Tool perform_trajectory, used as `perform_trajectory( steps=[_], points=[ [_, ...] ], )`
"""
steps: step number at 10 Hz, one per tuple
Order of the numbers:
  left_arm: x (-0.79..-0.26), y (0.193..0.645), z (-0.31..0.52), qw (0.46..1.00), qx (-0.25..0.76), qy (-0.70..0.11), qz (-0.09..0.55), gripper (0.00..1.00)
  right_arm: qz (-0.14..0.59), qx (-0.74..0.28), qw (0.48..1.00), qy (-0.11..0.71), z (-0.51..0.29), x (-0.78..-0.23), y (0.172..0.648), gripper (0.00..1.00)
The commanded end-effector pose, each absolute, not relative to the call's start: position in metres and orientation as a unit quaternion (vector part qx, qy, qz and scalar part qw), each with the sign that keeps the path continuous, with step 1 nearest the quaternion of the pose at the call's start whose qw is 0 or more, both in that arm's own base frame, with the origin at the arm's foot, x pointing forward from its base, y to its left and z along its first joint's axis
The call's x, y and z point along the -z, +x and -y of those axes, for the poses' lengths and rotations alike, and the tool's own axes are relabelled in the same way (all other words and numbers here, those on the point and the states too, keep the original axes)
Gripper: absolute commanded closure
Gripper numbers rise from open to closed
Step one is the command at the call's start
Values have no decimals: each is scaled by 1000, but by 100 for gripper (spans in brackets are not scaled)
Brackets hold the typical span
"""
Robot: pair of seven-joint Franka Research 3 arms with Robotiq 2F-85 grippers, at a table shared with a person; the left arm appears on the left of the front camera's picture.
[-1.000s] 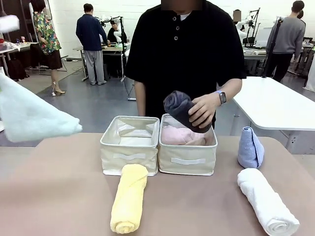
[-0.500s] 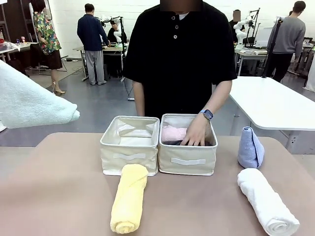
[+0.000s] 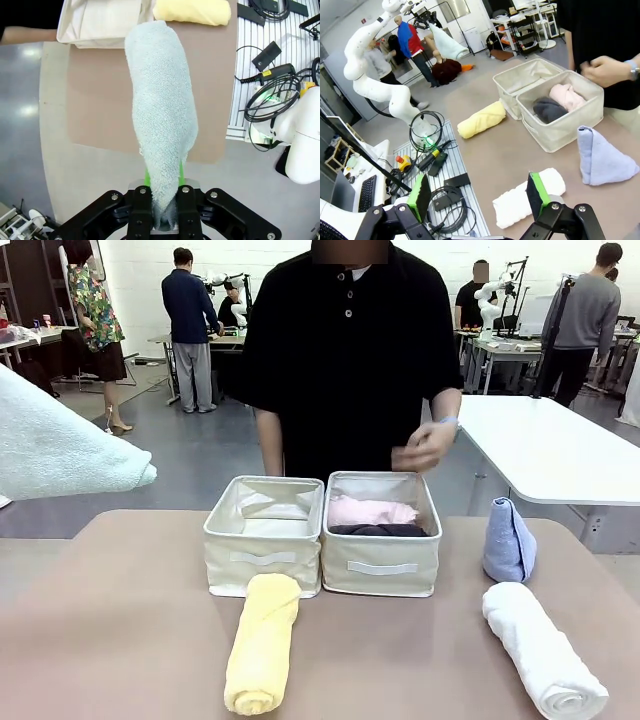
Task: Sort the towels based on their folding style.
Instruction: Pick up one triangle-folded towel and place it in the left Fabric basket.
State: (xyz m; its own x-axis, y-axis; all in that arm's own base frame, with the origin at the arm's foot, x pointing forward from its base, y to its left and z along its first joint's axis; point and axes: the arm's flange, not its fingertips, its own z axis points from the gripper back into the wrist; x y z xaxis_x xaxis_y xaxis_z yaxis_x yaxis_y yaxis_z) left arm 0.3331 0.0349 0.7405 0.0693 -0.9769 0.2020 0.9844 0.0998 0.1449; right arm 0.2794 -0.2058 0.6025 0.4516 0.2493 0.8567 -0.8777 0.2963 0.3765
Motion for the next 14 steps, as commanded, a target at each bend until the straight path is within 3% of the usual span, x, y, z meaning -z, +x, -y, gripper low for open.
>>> perform_trajectory(
  steps=[1, 6, 11, 12, 13, 14],
  points=[
    [-749, 351, -9, 715, 691, 31, 108, 85, 361, -393, 715, 453, 206, -605, 281, 0],
    [-753, 420, 93, 645, 752, 95, 98, 85, 361, -393, 715, 453, 206, -605, 281, 0],
    [-704, 457, 185, 629, 758, 153, 80, 85, 361, -393, 715, 453, 206, -605, 281, 0],
    [-704, 447, 174, 625, 765, 142, 70, 85, 361, -393, 715, 453, 206, -605, 281, 0],
    [-741, 399, 119, 579, 810, 80, 54, 85, 361, -393, 715, 453, 206, -605, 281, 0],
    [-779, 323, 33, 537, 834, 75, 99, 85, 361, -393, 715, 453, 206, -605, 281, 0]
  ],
)
